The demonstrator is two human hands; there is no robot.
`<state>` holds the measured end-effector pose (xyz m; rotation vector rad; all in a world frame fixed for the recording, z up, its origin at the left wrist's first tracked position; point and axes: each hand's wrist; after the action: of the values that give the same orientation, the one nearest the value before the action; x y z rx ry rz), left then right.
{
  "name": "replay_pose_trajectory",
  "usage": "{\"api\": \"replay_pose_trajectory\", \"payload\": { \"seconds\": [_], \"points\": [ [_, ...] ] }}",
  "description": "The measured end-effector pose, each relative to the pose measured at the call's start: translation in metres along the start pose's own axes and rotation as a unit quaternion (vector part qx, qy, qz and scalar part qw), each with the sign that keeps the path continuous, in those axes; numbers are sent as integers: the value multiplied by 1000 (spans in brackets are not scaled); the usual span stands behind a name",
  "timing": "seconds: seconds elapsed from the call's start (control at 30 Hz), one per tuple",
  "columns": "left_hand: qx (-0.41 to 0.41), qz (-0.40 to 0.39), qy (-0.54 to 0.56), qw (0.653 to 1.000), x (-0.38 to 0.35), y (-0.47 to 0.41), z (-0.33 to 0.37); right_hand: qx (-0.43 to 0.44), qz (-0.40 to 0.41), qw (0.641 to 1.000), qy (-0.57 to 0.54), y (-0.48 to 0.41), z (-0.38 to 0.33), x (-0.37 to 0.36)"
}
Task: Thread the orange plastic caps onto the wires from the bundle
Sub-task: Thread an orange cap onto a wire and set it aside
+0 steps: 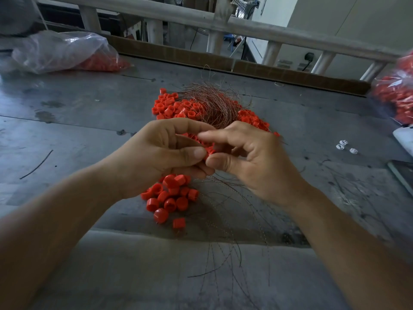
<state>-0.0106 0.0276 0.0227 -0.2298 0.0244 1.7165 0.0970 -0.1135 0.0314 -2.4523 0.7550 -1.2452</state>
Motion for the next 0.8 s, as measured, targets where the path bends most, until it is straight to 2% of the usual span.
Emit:
{"api": "replay_pose_trajectory", "payload": {
  "seconds": [0.1, 0.2, 0.33, 0.43, 0.6, 0.8],
  "points": [
    [4, -10, 10, 1000, -1, 0, -1, 13, -31, 999, 31, -1, -2, 2],
    [-17, -15, 13, 1000, -4, 2, 1, 19, -17, 998, 54, -1, -4, -1],
    [-67, -2, -89, 994, -12, 4, 0, 16, -12, 996, 86, 1, -3, -3],
    [-76, 3, -89, 993, -14, 4, -1, 20, -7, 994, 106, 2, -6, -5],
    [-93, -7, -58, 994, -16, 7, -2, 30, 21, 994, 99, 4, -10, -6],
    [-69, -5, -22, 997, -13, 6, 2, 23, 25, 999, 37, 4, -9, -4]
  ]
}}
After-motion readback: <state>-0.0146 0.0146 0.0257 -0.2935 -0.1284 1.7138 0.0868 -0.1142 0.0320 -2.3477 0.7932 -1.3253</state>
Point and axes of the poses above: each hand's wrist, its own y-axis away from the middle knuckle, its own x-axis out of the back of the hand, z = x × y, and after that the axes turned 4 degrees about y, right-handed
